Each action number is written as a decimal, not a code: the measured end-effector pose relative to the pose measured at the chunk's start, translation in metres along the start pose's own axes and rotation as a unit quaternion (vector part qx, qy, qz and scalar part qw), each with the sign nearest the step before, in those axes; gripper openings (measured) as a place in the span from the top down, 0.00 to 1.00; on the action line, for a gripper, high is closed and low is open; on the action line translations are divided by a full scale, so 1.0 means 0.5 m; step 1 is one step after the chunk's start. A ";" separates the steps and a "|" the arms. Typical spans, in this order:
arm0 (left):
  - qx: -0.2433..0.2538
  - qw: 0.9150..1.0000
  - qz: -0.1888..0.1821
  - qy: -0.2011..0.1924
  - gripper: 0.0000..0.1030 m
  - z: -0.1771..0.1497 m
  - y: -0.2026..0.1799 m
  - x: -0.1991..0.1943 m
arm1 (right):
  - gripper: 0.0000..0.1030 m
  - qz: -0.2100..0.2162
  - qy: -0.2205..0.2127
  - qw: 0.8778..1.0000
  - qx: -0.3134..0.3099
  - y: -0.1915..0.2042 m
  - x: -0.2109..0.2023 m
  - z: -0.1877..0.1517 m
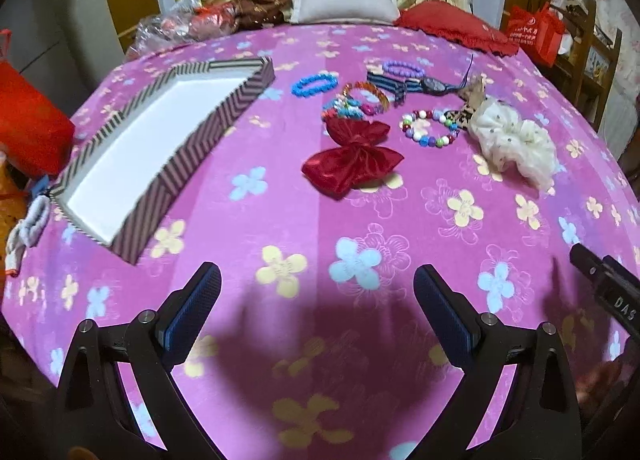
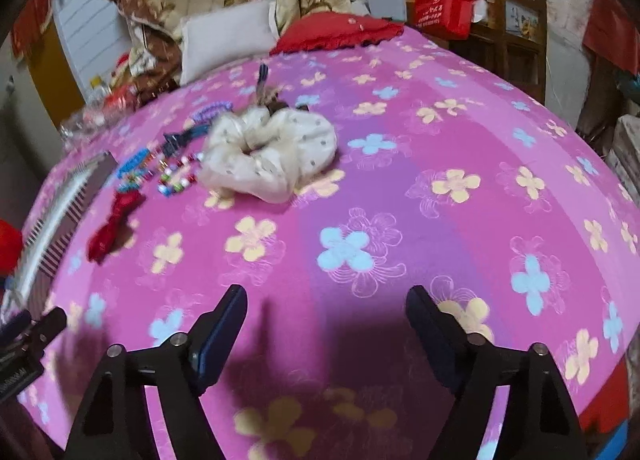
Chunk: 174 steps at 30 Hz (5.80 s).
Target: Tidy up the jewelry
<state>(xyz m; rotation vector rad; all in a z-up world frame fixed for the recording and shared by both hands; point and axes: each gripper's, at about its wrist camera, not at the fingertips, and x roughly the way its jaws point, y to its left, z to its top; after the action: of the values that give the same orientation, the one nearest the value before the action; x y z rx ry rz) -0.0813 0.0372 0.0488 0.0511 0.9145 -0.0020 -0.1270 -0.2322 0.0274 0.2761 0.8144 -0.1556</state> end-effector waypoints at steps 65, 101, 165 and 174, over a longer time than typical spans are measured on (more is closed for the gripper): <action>-0.287 0.952 0.100 0.038 0.75 -0.027 0.388 -0.028 | 0.36 0.062 0.015 0.997 -0.042 0.106 -0.059 -0.052; -0.072 0.970 0.114 -0.201 0.20 -0.033 0.213 -0.336 | 0.25 0.005 -0.056 0.993 -0.107 0.107 -0.158 -0.045; -0.006 0.993 -0.120 -0.009 0.89 0.141 0.084 -0.041 | 0.87 0.087 0.016 0.985 -0.146 0.209 0.005 0.164; -0.034 0.994 -0.081 -0.065 0.89 0.110 0.199 -0.159 | 0.87 0.129 -0.016 0.968 -0.216 0.324 -0.140 0.124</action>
<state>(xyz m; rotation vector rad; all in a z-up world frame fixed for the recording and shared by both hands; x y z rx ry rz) -0.0842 0.1324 0.1496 -0.0863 0.7858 -0.1239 -0.0921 -0.0941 0.1487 -0.0343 0.7523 0.2619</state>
